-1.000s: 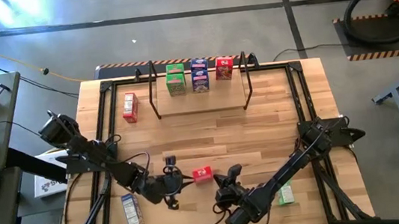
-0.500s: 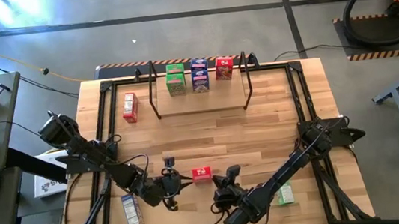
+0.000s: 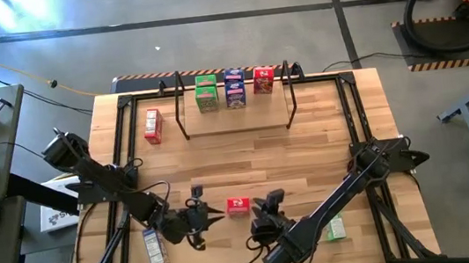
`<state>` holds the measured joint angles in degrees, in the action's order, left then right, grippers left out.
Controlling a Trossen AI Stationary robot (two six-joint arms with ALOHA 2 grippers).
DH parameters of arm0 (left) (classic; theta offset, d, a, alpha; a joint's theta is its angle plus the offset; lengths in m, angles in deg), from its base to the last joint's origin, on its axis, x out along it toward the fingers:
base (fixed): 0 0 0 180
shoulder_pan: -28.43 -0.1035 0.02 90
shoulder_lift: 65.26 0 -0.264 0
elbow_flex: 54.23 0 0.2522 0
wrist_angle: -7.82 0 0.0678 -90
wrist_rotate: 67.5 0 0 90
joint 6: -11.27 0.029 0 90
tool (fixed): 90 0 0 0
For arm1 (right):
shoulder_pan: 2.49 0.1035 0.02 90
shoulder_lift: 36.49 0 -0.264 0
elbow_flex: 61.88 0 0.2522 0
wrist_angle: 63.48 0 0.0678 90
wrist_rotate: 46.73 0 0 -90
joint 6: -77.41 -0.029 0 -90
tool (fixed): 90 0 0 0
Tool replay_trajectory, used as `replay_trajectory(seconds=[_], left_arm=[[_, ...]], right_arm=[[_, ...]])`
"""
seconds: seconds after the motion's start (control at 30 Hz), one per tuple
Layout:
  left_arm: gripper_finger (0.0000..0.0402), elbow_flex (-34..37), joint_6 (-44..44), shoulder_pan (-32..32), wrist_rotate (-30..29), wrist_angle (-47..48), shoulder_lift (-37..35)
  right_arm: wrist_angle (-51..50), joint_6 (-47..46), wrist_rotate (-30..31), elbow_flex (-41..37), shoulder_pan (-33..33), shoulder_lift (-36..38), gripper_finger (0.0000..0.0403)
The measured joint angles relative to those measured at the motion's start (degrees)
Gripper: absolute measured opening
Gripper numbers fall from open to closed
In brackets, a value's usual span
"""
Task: Stack cereal on shelf
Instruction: Put the bottom red cereal box on the shelf aligned with the red cereal box
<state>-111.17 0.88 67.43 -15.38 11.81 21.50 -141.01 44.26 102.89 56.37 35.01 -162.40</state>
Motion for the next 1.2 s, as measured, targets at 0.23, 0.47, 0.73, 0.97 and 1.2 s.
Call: replay_trajectory(seconds=[0.23, 0.47, 0.73, 0.97, 1.2], left_arm=[[0.0046, 0.0, -2.5, 2.3, -3.7, 4.1, -1.7], [0.0046, 1.9, -5.7, 6.6, -6.9, 5.1, -1.7], [0.0046, 10.1, -10.6, 9.8, -12.2, -0.7, -6.0], [0.0046, 16.1, -9.0, 10.6, -14.1, -8.0, -12.1], [0.0046, 17.1, -7.5, 10.6, -14.9, -8.8, -13.8]], right_arm=[[-7.3, 0.9, -5.3, 8.9, -3.2, 0.0, 0.0132], [-8.7, 5.1, -24.1, 15.2, -9.7, 0.0, 0.0127], [-7.6, 7.6, -44.0, 19.7, -13.7, 0.0, 0.0215], [-3.6, 7.8, -49.1, 19.5, -16.4, -0.2, 0.0291], [-1.4, 9.7, -52.2, 19.5, -17.8, -2.2, 0.0301]])
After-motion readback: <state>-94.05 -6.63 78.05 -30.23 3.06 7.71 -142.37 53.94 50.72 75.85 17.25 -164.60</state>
